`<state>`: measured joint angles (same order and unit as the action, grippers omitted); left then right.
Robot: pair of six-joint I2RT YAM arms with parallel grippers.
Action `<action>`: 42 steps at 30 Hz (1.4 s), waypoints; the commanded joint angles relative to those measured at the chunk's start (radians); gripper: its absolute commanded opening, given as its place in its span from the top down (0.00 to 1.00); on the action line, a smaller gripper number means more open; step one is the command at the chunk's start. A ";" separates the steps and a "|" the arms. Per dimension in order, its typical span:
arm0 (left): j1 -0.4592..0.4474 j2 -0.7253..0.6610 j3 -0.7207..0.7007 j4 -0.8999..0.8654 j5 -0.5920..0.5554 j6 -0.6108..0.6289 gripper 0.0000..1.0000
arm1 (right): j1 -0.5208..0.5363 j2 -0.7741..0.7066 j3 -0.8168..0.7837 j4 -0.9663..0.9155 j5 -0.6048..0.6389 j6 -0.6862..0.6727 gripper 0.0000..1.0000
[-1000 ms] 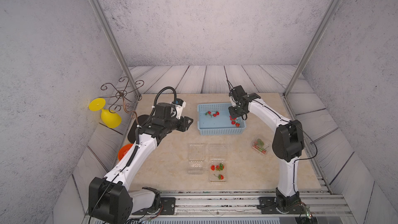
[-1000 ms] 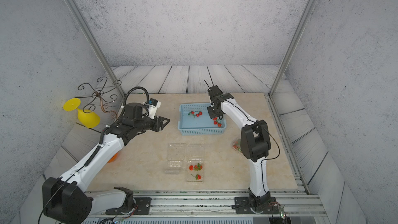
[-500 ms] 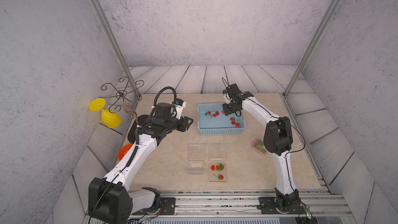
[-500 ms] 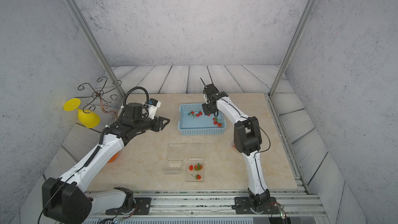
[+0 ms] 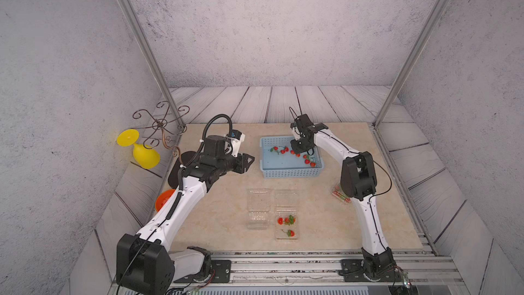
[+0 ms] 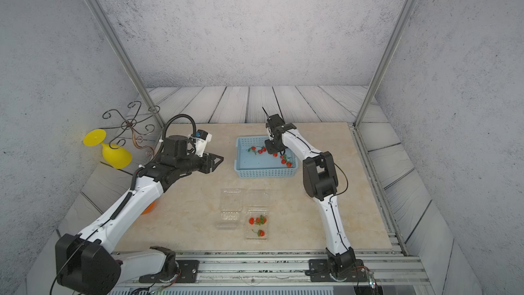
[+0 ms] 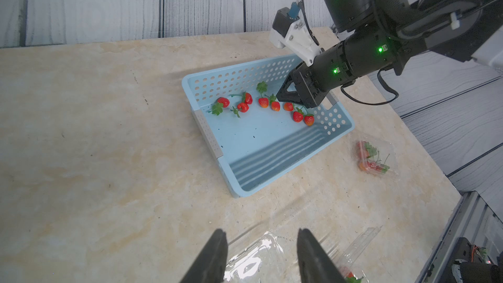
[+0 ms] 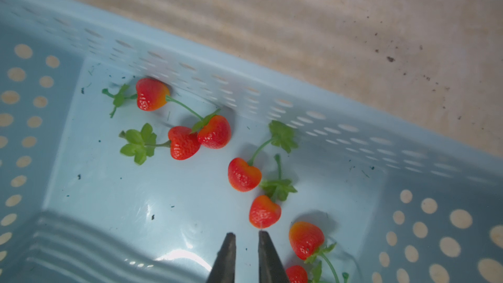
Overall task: Pack strawberries into containers
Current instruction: Place the strawberry in the basket, then pick up the strawberry from the basket.
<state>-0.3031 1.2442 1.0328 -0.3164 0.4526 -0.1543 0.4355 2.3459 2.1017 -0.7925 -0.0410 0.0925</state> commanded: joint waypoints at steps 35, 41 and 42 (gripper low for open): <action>0.007 0.008 -0.003 -0.014 -0.009 0.026 0.54 | -0.038 0.235 0.233 -0.148 0.028 0.045 0.64; 0.007 0.007 -0.003 -0.016 -0.011 0.026 0.54 | -0.042 0.242 0.241 -0.144 0.010 0.055 0.76; 0.007 0.006 -0.003 -0.016 -0.012 0.028 0.54 | -0.043 0.235 0.234 -0.137 0.008 0.055 0.76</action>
<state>-0.3031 1.2465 1.0328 -0.3187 0.4484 -0.1455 0.4004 2.5507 2.3287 -0.9138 -0.0231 0.1318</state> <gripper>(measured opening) 0.460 0.242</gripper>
